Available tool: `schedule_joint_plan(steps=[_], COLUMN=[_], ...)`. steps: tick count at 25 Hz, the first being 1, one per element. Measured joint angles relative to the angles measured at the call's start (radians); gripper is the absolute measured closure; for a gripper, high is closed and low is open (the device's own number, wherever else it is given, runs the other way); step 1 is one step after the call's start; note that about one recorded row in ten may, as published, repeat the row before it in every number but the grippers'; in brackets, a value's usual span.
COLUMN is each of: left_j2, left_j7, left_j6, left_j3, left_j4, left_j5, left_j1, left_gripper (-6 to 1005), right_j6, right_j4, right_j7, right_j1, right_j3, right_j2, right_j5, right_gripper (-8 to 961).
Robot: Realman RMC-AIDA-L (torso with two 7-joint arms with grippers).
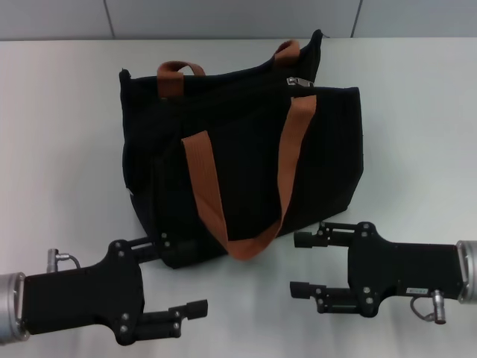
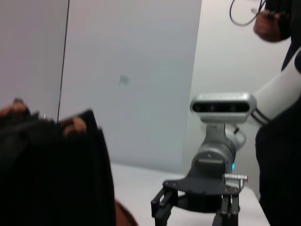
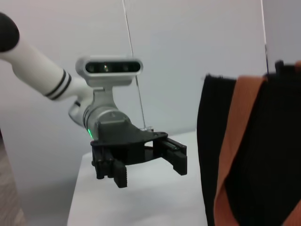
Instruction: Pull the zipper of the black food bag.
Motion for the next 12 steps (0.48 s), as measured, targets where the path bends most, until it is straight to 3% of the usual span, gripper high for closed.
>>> schedule_joint_plan(steps=[12], left_j2=[-0.002], left_j7=[0.001], left_j6=[-0.03], left_j3=[0.004], left_j4=[0.0], left_j5=[0.025], left_j1=[-0.011], left_gripper=[243], right_j6=[0.032], right_j4=[0.01], right_j7=[0.0], right_j1=[0.004], right_j3=[-0.009], right_j2=[0.004], right_j5=[0.001], right_gripper=[261])
